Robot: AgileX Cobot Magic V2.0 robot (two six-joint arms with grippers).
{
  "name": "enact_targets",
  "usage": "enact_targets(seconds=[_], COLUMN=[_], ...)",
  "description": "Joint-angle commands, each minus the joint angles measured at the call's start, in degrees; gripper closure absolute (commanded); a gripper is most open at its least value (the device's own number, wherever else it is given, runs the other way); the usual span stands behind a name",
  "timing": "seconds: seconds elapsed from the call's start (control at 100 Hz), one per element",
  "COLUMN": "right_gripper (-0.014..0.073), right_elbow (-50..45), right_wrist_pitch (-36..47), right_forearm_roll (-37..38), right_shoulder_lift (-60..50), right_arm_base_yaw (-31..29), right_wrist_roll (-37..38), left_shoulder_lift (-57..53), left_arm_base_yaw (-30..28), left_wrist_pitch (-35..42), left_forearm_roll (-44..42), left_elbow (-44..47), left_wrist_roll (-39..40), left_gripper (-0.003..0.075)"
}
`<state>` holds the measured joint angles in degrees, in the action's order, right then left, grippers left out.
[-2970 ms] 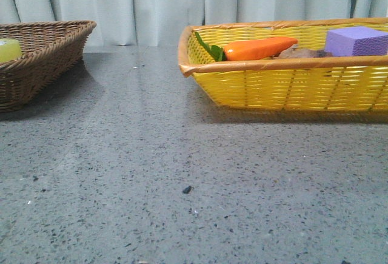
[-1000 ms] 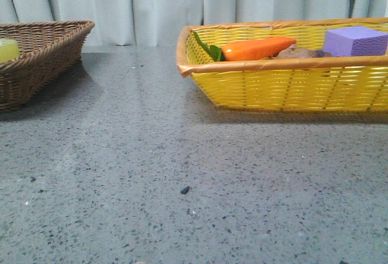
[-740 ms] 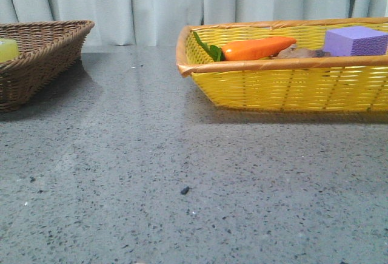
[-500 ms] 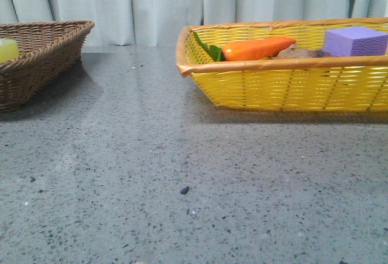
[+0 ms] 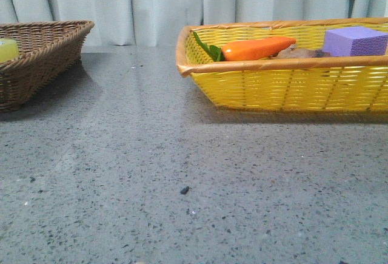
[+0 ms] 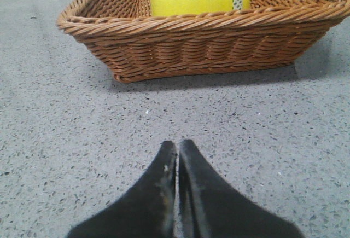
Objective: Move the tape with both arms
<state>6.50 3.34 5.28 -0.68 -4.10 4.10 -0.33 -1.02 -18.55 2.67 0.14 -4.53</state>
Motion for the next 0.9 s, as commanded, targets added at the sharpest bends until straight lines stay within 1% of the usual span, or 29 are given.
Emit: enact_targets(seconds=[0.0, 0.13, 0.2, 0.22, 0.47, 0.53, 0.89], right_gripper=[0.066, 0.066, 0.066, 0.066, 0.066, 0.066, 0.066], right_elbow=[-0.83, -5.85, -8.51, -8.33, -8.33, -8.33, -8.33], right_wrist_pitch=[5.41, 5.41, 4.92, 0.62, -17.84, -21.14, -21.3], right_forearm_roll=[-1.92, -6.33, -6.56, -6.56, -6.44, -6.44, -6.55], right_shoulder_lift=[-0.66, -0.66, -0.66, -0.66, -1.06, -1.06, -1.06], right_arm_base_yaw=[-3.76, -5.73, -5.73, -5.73, -5.73, -5.73, -5.73], right_wrist_roll=[-1.04, -1.04, -1.04, -1.04, -1.04, -1.04, -1.04], left_shoulder_lift=[-1.66, -1.66, -1.66, -1.66, -1.66, -1.66, -1.66], left_arm_base_yaw=[-0.21, -0.21, -0.21, -0.21, -0.21, -0.21, -0.21], left_wrist_pitch=[3.44, 3.44, 3.44, 3.44, 3.44, 3.44, 3.44], left_forearm_roll=[0.12, 0.12, 0.12, 0.12, 0.12, 0.12, 0.12], left_elbow=[0.6, 0.6, 0.6, 0.6, 0.6, 0.6, 0.6], left_wrist_roll=[0.55, 0.55, 0.55, 0.55, 0.55, 0.55, 0.55], left_gripper=[0.0741, 0.0741, 0.0741, 0.0741, 0.0741, 0.0741, 0.0741])
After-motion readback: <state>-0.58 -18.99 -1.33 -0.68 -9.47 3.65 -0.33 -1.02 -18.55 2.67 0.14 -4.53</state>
